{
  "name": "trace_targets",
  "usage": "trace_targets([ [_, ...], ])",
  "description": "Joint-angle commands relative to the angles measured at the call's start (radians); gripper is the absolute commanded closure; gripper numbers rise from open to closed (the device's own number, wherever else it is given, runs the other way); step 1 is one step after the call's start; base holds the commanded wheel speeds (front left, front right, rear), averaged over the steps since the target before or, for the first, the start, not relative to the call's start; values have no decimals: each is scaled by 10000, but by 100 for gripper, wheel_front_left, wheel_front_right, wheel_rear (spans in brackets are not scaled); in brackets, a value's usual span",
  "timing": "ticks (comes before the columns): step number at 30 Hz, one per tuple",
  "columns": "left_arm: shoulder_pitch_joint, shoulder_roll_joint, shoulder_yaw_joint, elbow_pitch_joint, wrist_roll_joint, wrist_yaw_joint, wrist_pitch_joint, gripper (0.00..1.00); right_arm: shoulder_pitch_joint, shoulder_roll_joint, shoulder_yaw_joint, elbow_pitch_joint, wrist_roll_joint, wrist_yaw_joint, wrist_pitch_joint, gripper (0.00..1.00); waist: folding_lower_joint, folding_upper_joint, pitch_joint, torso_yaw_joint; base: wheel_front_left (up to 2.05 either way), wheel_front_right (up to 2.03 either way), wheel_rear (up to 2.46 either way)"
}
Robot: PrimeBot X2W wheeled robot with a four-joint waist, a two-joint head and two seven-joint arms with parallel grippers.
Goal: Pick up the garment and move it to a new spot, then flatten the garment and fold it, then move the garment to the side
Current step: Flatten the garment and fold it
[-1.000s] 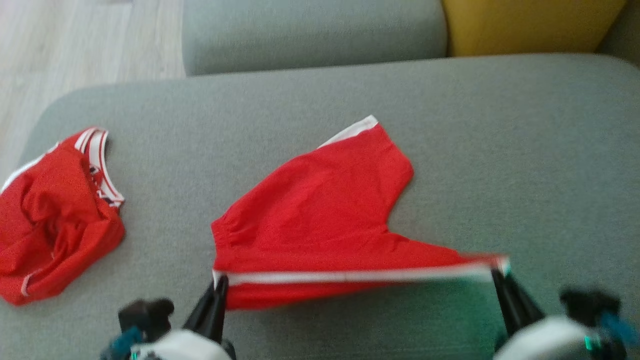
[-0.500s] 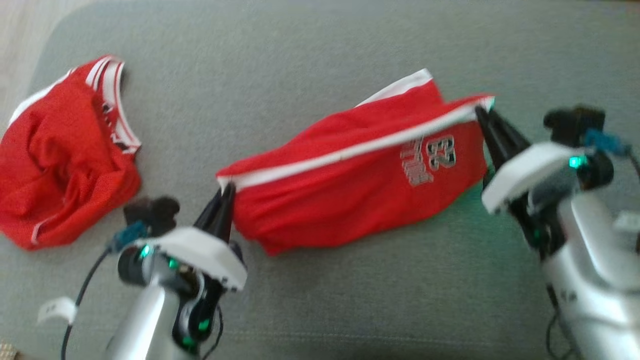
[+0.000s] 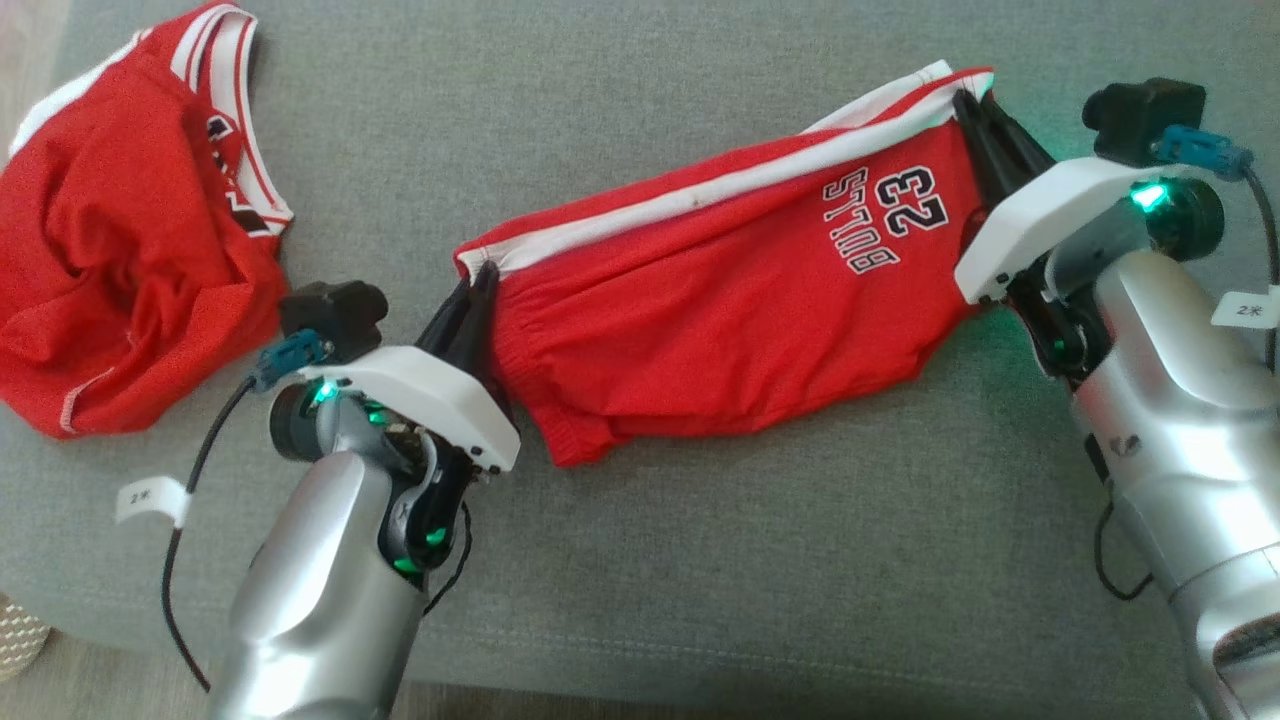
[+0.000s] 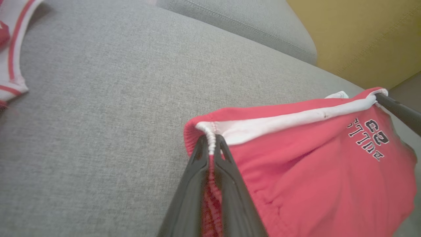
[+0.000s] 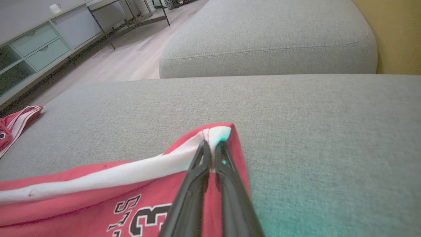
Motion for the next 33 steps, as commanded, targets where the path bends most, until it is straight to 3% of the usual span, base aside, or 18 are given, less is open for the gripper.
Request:
trace_targets([
  [1, -365, 87, 270, -123, -80, -55, -202, 9, -314, 82, 291, -142, 178, -9, -346, 25, -3, 0, 78, 0, 0, 0, 0],
  [2, -365, 87, 270, -123, -80, -55, -202, 9, -314, 82, 291, -142, 178, -9, -346, 25, -3, 0, 78, 0, 0, 0, 0],
  [3, -417, 78, 241, -10, -88, -74, -278, 0, -393, 89, 409, -26, 291, -9, -537, 0, -3, 0, 95, -15, 0, 0, 0],
  [9, -330, 145, 118, 228, 254, 110, -1052, 0, -478, 81, 1006, 445, 784, -9, -1699, 0, -3, 0, -36, -176, 0, 0, 0],
  [15, 333, 334, 200, -652, 934, 815, -2132, 0, -96, -47, 961, -109, 539, -9, -2393, 0, -3, 0, -417, -432, 0, 0, 0],
  [19, 814, 497, 382, -1560, 1375, 1163, -2388, 0, 614, -99, 136, -1462, -385, -9, -2421, 0, -3, 0, -685, -653, 0, 0, 0],
  [26, 1675, 820, 775, -2732, 1969, 1583, -2454, 0, 2956, 403, -1498, -3542, -2001, -9, -2425, 0, -3, 0, -1172, -998, 0, 0, 0],
  [33, 2337, 983, 869, -2896, 2138, 1700, -2457, 0, 4480, 805, -2092, -4617, -2757, -9, -1979, 0, -3, 0, -1428, -1121, 0, 0, 0],
])
